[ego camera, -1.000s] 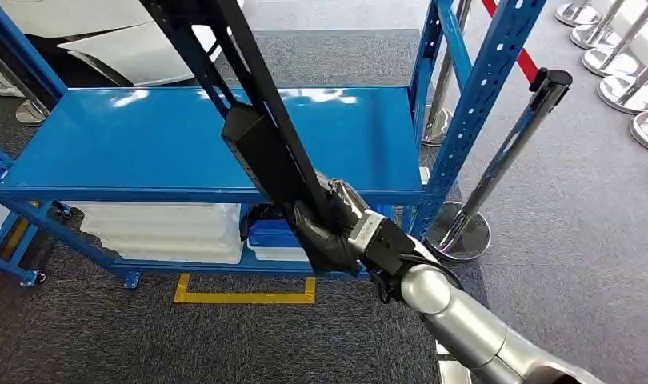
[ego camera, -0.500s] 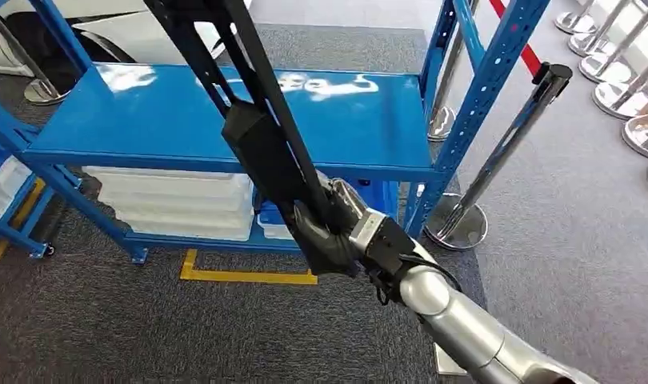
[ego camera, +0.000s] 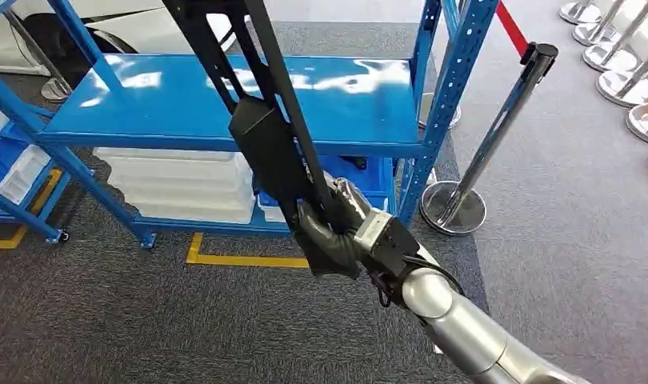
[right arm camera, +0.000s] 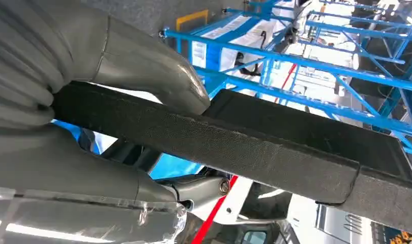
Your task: Take the parts from the cabinet and place them on the table.
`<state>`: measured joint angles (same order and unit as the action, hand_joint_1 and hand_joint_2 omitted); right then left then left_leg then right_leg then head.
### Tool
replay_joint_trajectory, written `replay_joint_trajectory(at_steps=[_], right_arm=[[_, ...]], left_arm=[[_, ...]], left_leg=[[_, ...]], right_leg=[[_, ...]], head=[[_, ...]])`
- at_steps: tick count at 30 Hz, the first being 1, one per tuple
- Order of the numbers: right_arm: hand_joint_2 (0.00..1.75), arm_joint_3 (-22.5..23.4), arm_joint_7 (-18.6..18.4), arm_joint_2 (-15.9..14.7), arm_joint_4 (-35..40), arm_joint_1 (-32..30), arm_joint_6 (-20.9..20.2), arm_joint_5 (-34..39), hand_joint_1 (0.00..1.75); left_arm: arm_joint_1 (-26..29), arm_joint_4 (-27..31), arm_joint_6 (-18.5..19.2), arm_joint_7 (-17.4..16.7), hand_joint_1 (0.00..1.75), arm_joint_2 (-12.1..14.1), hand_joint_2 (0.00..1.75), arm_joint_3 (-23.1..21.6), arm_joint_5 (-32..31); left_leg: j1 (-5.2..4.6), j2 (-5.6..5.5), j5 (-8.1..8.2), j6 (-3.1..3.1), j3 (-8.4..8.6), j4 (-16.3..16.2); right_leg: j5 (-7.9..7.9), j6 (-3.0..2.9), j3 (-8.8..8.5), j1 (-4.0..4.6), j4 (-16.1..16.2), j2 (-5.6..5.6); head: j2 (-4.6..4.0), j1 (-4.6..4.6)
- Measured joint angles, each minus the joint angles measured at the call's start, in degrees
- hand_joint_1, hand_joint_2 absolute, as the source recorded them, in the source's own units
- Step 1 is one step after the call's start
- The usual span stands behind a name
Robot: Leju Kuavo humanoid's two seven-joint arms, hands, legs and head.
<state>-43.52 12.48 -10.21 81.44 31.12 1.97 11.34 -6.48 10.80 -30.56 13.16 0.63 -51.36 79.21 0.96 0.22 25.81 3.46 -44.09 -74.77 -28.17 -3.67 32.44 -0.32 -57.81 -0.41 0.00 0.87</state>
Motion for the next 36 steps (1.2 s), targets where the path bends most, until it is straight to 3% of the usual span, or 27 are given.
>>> replay_joint_trajectory(at_steps=[1,2,4,5,6,7,9,11,13,14,15,16,17,18,20,21,22,25,26,28,29,30,31,32,33,35,36], right_arm=[[1.75,0.0,0.0,0.0,-0.1,0.0,0.0,0.0,1.75],[1.75,-0.1,0.0,0.0,-0.2,0.0,0.0,0.0,1.75],[1.75,-0.2,0.0,0.0,-0.3,0.0,0.0,0.0,1.75],[1.75,-0.2,0.0,0.0,-0.3,0.0,0.0,0.1,1.75],[1.75,-0.2,0.0,0.0,-0.3,0.0,0.0,0.2,1.75],[1.75,-0.2,-0.2,0.0,-0.3,0.0,0.1,0.4,1.75],[1.75,-0.2,-0.4,0.0,-0.3,-0.1,0.1,0.7,1.75],[1.75,-0.2,-0.5,0.0,-0.3,-0.2,0.2,0.9,1.75],[1.75,-0.2,-0.5,0.0,-0.3,-0.2,0.2,0.9,1.75],[1.75,-0.2,-0.5,0.0,-0.3,-0.4,0.2,1.0,1.75],[1.75,-0.2,-0.5,0.0,-0.4,-0.6,0.2,1.0,1.75],[1.75,-0.2,-0.6,0.0,-0.5,-0.8,0.2,1.0,1.75],[1.75,-0.2,-0.6,0.0,-0.5,-1.0,0.2,1.0,1.75],[1.75,-0.2,-0.6,0.0,-0.6,-1.0,0.2,1.0,1.75],[1.75,0.0,-0.6,0.0,-0.6,-0.9,0.2,1.0,1.75],[1.75,0.0,-0.6,0.0,-0.6,-0.9,0.2,1.0,1.75],[1.75,0.1,-0.6,0.0,-0.6,-0.9,0.2,1.0,1.75],[1.75,0.1,-0.6,-0.1,-0.6,-0.9,0.3,1.2,1.75],[1.75,0.1,-0.6,0.0,-0.6,-0.9,0.3,1.2,1.75],[1.75,0.2,-0.6,0.0,-0.6,-0.8,0.2,1.2,1.75],[1.75,0.2,-0.6,0.1,-0.6,-0.8,0.2,1.2,1.75],[1.75,0.1,-0.6,0.1,-0.7,-0.9,0.2,1.2,1.75],[1.75,0.1,-0.6,0.1,-0.8,-0.9,0.2,1.2,1.75],[1.75,0.1,-0.6,0.1,-0.8,-0.9,0.2,1.3,1.75],[1.75,0.1,-0.6,0.1,-0.9,-0.9,0.2,1.3,1.75],[1.75,0.1,-0.4,0.1,-0.9,-0.9,0.2,1.2,1.75],[1.75,0.1,-0.3,0.2,-0.9,-0.9,0.2,1.1,1.75]], left_arm=[[0.1,0.0,0.0,0.0,0.0,0.0,1.75,0.0,0.0],[0.1,0.0,0.0,0.0,0.0,0.0,1.75,0.0,0.0],[0.1,0.0,0.0,0.0,0.0,0.0,1.75,0.0,-0.1],[0.1,0.0,0.2,0.0,0.0,0.0,1.75,0.0,-0.2],[0.0,0.0,0.4,0.0,0.0,0.0,1.75,0.0,-0.3],[0.0,0.0,0.5,0.0,0.0,0.0,1.75,0.0,-0.5],[0.1,0.0,0.8,0.0,0.0,0.0,1.75,0.0,-0.7],[0.2,0.0,1.1,0.0,0.0,0.0,1.75,0.0,-0.7],[0.1,0.0,1.2,0.0,0.0,0.1,1.75,0.0,-0.8],[0.2,0.0,1.2,0.0,0.0,0.1,1.75,0.0,-0.8],[0.2,0.0,1.3,0.0,0.0,0.1,1.75,0.0,-0.8],[0.2,0.0,1.3,0.0,0.0,0.1,1.75,0.0,-0.8],[0.3,0.0,1.3,-0.1,0.0,0.1,1.75,0.0,-0.8],[0.3,0.0,1.4,-0.1,0.0,0.1,1.75,0.0,-0.9],[0.1,0.0,1.5,-0.1,0.0,0.1,1.75,0.0,-0.9],[0.2,0.0,1.6,-0.1,0.0,0.0,1.75,0.0,-1.0],[0.1,0.0,1.7,-0.1,0.0,0.0,1.75,0.0,-1.0],[0.3,0.0,1.9,-0.1,0.0,0.0,1.75,0.0,-1.0],[0.3,0.0,1.9,-0.1,0.0,0.1,1.75,0.0,-1.0],[0.3,0.0,2.0,-0.1,0.0,0.0,1.75,0.0,-1.1],[0.3,0.0,2.0,-0.1,0.0,0.0,1.75,0.0,-1.2],[0.3,0.0,2.0,-0.1,0.0,0.1,1.75,0.0,-1.2],[0.4,0.0,2.0,-0.1,0.0,0.1,1.75,0.0,-1.2],[0.5,0.0,2.0,-0.2,0.0,0.1,1.75,0.0,-1.2],[0.6,0.0,2.0,-0.2,0.0,0.1,1.75,0.0,-1.2],[0.5,0.0,2.0,-0.3,0.0,0.1,1.75,0.0,-1.2],[0.5,0.0,2.1,-0.3,0.0,0.1,1.75,0.0,-1.2]], left_leg=[[0.16,0.0,-0.56,0.19,-0.19,-2.5],[0.34,0.01,-2.43,0.32,0.79,-2.2],[0.59,0.03,-5.83,0.42,5.98,4.4],[0.77,0.01,-6.32,0.44,10.34,10.7],[0.49,-0.12,-4.69,0.29,12.84,14.9],[0.34,-0.36,-4.31,-0.26,13.19,15.9],[0.05,-0.24,-4.3,-0.94,12.69,15.9],[0.49,0.23,-5.11,-2.29,12.58,16.7],[0.33,0.31,-5.58,-3.04,12.0,16.8],[0.13,0.41,-5.77,-3.3,11.65,16.7],[-0.03,0.5,-5.89,-3.41,11.41,16.7],[-0.17,0.53,-5.95,-3.43,11.23,16.6],[-0.29,0.57,-5.95,-3.43,11.14,16.4],[-0.45,0.61,-5.93,-3.42,11.14,16.3],[-0.68,0.66,-5.8,-3.36,11.28,16.1],[-0.66,0.71,-5.79,-3.2,10.99,16.1],[-1.07,0.69,-5.88,-2.92,10.61,15.6],[-0.83,1.26,-6.15,-2.24,10.38,15.9],[-0.78,1.12,-5.47,-1.87,10.24,15.3],[-0.68,0.34,-2.52,-1.43,8.7,11.1],[-0.43,0.24,0.29,-1.08,6.29,5.5],[-0.24,0.23,2.04,-0.81,4.29,1.1],[-0.14,0.23,2.63,-0.62,3.13,-1.4],[0.04,0.23,2.01,-0.48,2.98,-1.8],[0.25,0.24,0.16,-0.36,4.19,0.6],[0.64,0.2,-4.81,-0.14,9.01,10.4],[0.94,-0.1,-5.4,0.0,10.61,14.5]], right_leg=[[0.49,0.12,0.65,-0.03,-0.1,-0.01],[0.97,0.35,1.31,-0.06,-0.1,-0.01],[1.57,0.83,2.27,-0.24,-0.4,0.01],[1.75,1.14,2.58,-0.3,-0.8,0.01],[1.81,1.37,3.1,0.08,-1.0,0.01],[2.06,1.7,3.15,0.08,-1.2,0.04],[2.58,2.52,3.24,0.06,-1.1,0.02],[1.96,3.14,3.66,-0.29,-1.8,0.07],[-2.17,3.5,6.28,-0.29,-7.5,0.2],[-4.81,3.7,8.64,-0.31,-13.0,0.22],[-6.33,3.74,10.32,-0.3,-17.2,0.22],[-6.65,3.67,11.15,-0.29,-19.4,0.21],[-5.66,3.51,10.59,-0.28,-18.8,0.21],[-3.58,3.26,8.62,-0.24,-15.5,0.2],[1.34,2.35,3.22,0.05,-4.9,-0.02],[0.65,1.48,2.08,0.5,-2.5,-0.83],[1.05,1.44,2.08,0.77,-1.5,-0.74],[1.06,1.14,2.51,0.98,-1.4,-0.08],[1.54,0.81,2.09,0.02,-0.4,-0.09],[1.77,0.37,2.03,0.0,-0.3,0.0],[1.78,0.35,2.06,0.01,-0.3,0.11],[1.78,0.35,2.13,0.01,-0.4,0.27],[1.78,0.35,2.21,0.0,-0.5,0.4],[1.78,0.36,2.25,-0.07,-0.7,0.53],[1.73,0.42,2.27,-0.16,-0.9,0.73],[1.55,0.81,2.26,-0.4,-1.3,1.03],[1.42,1.21,2.41,-0.35,-1.5,1.1]], head=[[0.0,-0.18],[0.0,-0.33],[0.0,-0.28],[0.0,-0.35],[0.0,-0.57],[0.0,-0.52],[0.0,0.09],[0.0,0.13],[0.0,1.16],[0.0,1.75],[0.0,1.92],[0.0,2.14],[0.0,2.45],[0.0,2.71],[0.0,3.28],[0.0,3.28],[0.0,2.97],[0.0,3.15],[0.0,3.08],[0.0,2.41],[0.0,1.79],[0.0,1.47],[0.0,1.29],[0.0,0.96],[0.0,0.5],[0.0,-0.09],[0.0,-0.39]])
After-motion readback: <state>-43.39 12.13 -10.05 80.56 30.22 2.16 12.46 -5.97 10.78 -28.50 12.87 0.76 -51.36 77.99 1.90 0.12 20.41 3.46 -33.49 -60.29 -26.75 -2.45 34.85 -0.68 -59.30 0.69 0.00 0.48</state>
